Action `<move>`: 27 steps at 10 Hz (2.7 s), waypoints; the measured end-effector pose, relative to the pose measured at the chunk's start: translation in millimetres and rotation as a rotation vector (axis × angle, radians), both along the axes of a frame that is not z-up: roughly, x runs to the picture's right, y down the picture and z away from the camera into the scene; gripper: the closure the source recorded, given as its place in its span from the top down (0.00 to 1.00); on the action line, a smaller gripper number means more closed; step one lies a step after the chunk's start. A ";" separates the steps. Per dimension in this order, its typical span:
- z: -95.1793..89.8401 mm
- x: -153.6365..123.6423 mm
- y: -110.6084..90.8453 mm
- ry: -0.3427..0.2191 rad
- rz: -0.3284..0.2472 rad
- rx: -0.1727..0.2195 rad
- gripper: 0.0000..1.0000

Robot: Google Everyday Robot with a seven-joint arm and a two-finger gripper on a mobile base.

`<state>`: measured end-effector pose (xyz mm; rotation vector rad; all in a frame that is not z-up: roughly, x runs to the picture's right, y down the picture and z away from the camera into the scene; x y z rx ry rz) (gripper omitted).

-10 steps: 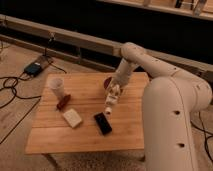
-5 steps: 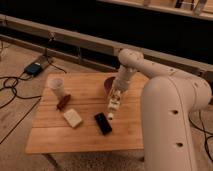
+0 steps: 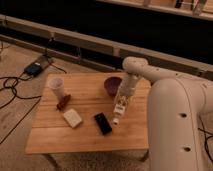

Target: Stand the bottle upright

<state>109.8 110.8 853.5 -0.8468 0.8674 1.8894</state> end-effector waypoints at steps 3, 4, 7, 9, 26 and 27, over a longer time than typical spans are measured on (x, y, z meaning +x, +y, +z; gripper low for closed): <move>3.6 3.9 6.8 0.016 -0.025 0.014 0.00; 5.2 6.7 10.4 0.021 -0.028 0.016 0.00; 8.1 12.0 22.6 0.030 -0.034 0.005 0.00; 10.4 17.9 30.7 0.045 -0.034 -0.005 0.00; 14.3 34.4 34.4 0.131 0.006 0.057 0.80; 12.1 33.0 33.2 0.138 -0.005 0.066 0.80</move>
